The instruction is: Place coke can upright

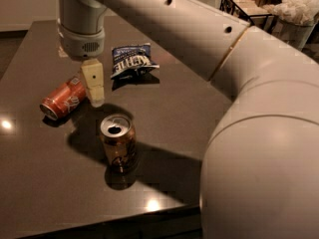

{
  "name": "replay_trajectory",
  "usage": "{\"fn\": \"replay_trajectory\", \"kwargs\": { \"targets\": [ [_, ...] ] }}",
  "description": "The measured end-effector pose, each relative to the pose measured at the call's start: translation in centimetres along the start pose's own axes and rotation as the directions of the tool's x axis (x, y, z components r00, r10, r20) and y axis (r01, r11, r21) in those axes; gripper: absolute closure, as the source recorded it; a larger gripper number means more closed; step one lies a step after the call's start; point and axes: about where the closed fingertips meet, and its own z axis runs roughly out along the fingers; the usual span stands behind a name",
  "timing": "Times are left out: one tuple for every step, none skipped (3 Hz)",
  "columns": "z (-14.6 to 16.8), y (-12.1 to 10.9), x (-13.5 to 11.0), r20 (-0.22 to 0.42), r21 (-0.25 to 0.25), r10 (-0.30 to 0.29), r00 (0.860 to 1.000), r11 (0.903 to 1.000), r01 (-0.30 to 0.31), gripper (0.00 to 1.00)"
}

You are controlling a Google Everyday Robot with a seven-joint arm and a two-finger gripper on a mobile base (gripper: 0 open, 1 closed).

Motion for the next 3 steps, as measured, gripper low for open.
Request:
{"fn": "replay_trajectory", "kwargs": {
  "targets": [
    [2.7,0.5,-4.5,-0.050,-0.048,-0.126,0.991,0.9911,0.124,0.00],
    [4.3,0.9,-6.6,-0.093,-0.088,-0.192,0.977,0.9790,0.184,0.00],
    [5.9,0.6,-7.6,-0.118,-0.139,-0.237,0.964,0.9654,0.221,0.00]
  ]
}}
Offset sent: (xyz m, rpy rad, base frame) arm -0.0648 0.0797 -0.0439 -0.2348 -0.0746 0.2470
